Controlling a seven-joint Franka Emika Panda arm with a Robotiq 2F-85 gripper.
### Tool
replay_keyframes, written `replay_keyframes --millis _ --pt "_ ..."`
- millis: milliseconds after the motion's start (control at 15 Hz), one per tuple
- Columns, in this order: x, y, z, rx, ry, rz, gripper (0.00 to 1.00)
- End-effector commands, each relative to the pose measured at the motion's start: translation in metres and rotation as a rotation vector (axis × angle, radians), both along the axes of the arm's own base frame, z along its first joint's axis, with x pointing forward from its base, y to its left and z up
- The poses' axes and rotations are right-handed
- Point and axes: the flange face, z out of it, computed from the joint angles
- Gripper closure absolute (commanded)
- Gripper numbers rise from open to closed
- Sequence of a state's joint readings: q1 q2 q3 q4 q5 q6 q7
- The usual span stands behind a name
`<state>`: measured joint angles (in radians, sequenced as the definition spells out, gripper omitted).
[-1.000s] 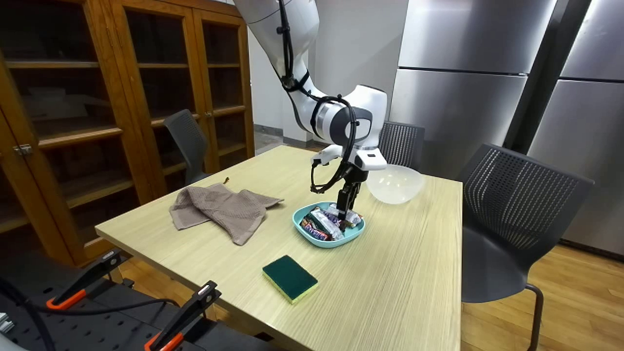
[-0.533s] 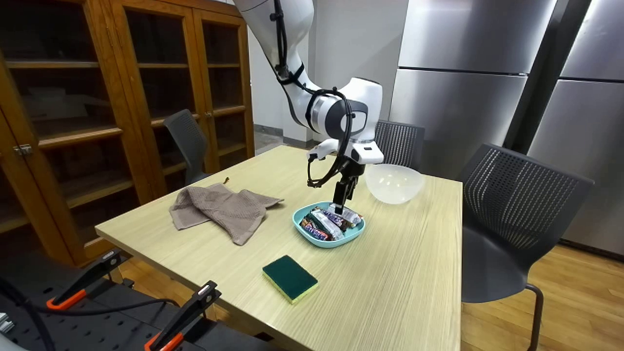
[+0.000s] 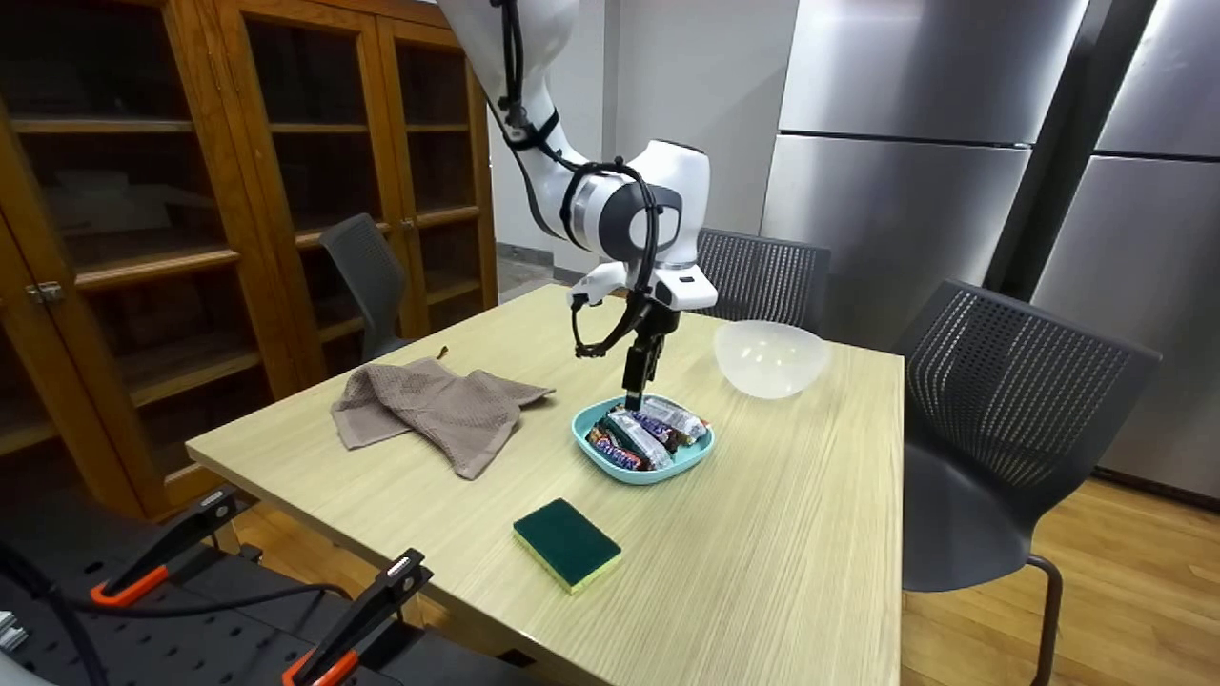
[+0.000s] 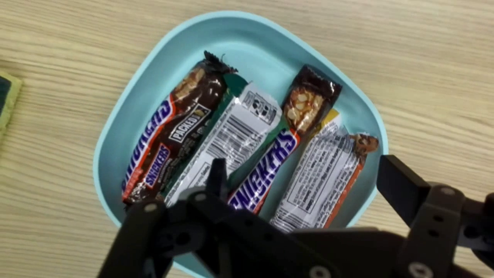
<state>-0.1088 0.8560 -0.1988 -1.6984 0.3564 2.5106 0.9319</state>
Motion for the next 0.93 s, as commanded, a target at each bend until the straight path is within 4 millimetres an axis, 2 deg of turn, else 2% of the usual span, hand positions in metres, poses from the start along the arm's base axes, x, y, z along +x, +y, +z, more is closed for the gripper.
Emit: replay_keyframes --millis 0,533,867 --pt "-0.018 0.032 0.009 -0.005 -0.006 0.107 0.0" --pt "-0.042 0.09 -0.003 -0.009 -0.025 0.298 0.0" --pt "-0.041 0.12 -0.01 0.054 -0.04 0.316 0.0"
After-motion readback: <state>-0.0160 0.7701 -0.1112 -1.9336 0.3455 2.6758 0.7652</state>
